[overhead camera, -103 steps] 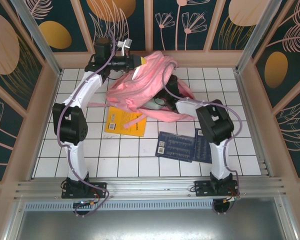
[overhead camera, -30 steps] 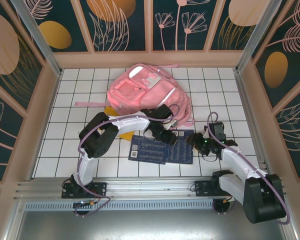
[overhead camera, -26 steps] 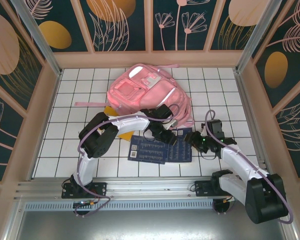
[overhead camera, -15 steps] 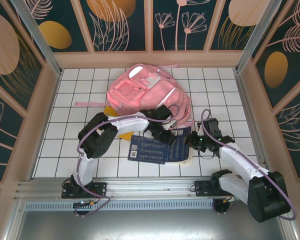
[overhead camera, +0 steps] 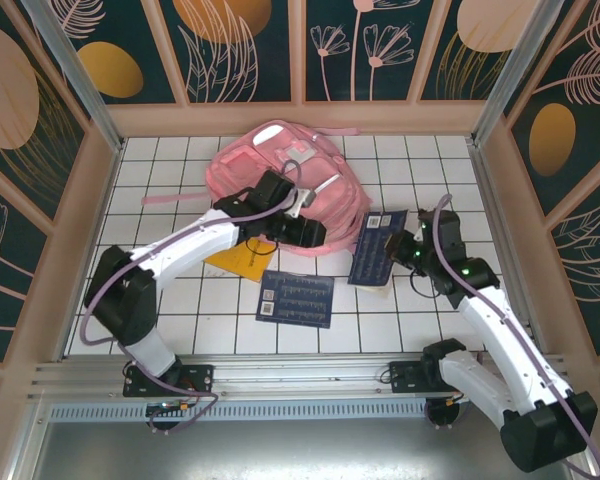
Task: Pack the student bag
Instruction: Pick up the book from the bottom-center of the table, then pass the book.
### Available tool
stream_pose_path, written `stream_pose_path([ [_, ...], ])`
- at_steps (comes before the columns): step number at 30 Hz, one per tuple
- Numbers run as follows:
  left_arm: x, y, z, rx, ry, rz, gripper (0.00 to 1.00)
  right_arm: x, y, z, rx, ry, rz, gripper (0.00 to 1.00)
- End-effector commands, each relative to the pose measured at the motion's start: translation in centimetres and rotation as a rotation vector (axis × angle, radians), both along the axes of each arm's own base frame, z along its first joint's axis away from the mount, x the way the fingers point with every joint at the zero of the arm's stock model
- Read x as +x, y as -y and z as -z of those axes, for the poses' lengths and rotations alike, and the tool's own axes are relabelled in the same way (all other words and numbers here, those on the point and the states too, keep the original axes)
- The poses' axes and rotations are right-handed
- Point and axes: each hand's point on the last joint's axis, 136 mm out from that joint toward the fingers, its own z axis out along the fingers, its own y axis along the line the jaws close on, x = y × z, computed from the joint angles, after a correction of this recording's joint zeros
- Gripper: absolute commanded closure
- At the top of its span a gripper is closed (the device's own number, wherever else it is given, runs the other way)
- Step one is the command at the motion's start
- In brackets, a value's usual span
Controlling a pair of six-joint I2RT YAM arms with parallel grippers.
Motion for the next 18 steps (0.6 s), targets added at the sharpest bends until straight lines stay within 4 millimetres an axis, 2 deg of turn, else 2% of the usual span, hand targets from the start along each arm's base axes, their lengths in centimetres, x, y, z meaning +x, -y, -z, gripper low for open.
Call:
stream_pose_path([
  [1, -0.5, 1.0, -1.2, -0.074, -0.026, -0.014, 0.37, -0.1, -0.5, -3.9, 0.021, 0.073, -0.038, 1.0],
  [8, -0.4, 3.1, -6.5, -0.268, 0.022, 0.051, 0.33, -1.1, -5.3, -11.3, 0.226, 0.282, -0.299, 1.0],
  [11, -0.7, 3.6, -8.8, -0.332, 0.05, 0.086, 0.31, -1.8, -6.6, -13.6, 0.316, 0.349, -0.373, 1.0],
  [14, -0.7, 3.0, -10.3, -0.356, 0.098, 0.097, 0.29, -2.8, -7.8, -15.5, 0.418, 0.402, -0.45, 1.0],
  [18, -2.5, 2.3, -12.8, -0.478, 0.125, 0.155, 0.29, -3.7, -8.4, -17.0, 0.507, 0.451, -0.5, 1.0],
])
